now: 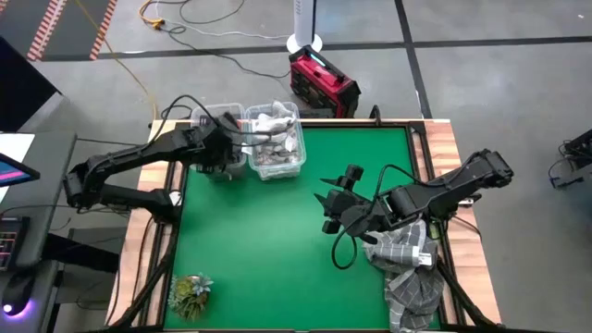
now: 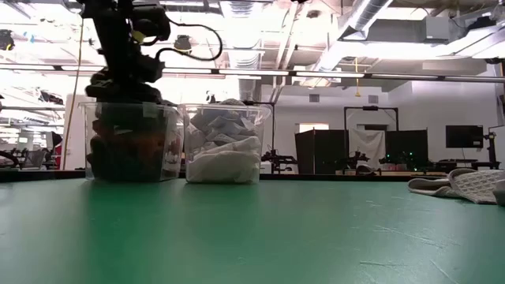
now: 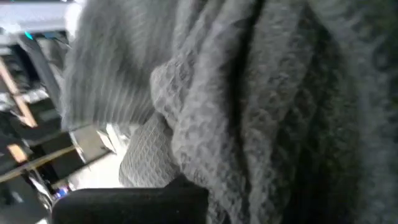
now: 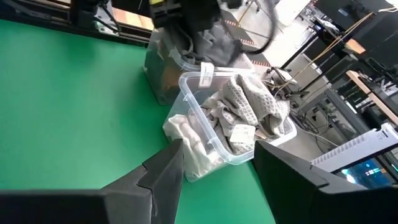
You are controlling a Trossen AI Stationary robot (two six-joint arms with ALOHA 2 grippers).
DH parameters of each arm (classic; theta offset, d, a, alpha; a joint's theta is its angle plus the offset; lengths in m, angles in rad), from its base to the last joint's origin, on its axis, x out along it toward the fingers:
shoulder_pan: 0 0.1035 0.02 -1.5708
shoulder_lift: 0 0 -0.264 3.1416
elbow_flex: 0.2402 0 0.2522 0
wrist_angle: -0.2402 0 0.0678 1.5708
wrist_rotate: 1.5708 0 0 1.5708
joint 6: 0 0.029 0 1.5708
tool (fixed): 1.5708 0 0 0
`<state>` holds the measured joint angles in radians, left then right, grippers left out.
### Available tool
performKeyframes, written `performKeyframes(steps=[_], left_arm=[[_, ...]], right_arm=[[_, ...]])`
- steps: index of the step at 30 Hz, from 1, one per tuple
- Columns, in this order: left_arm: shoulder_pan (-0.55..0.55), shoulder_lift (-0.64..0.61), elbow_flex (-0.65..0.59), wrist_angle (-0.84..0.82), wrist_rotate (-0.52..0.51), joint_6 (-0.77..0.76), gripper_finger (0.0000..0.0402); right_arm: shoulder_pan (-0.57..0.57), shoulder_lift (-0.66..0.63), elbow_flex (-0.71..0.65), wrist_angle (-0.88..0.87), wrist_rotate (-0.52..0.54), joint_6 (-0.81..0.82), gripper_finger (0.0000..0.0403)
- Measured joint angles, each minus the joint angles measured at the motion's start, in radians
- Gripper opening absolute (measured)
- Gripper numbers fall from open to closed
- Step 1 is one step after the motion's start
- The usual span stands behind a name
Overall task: Sort towels by color in basket
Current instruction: Put the gray towel into the left transparent bin
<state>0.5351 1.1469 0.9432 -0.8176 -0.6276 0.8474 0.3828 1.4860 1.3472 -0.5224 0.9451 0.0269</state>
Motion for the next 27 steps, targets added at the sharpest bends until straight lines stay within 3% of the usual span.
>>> performKeyframes(steps=[5,11,20,27], left_arm=[[0.110,0.026,0.000,0.134,0.103,0.029,0.0012],[0.215,0.163,0.001,0.210,0.108,0.047,0.0008],[0.263,0.407,0.004,0.221,0.107,0.023,0.0008],[0.248,0.472,0.006,0.149,0.154,-0.031,0.0035]], right_arm=[[0.000,0.000,0.000,0.000,0.000,-0.001,0.0225],[0.000,0.000,0.000,0.000,0.000,-0.009,0.0225],[0.004,0.000,0.000,-0.005,-0.001,0.000,0.0225],[0.010,0.000,0.000,-0.027,-0.002,0.027,0.0225]])
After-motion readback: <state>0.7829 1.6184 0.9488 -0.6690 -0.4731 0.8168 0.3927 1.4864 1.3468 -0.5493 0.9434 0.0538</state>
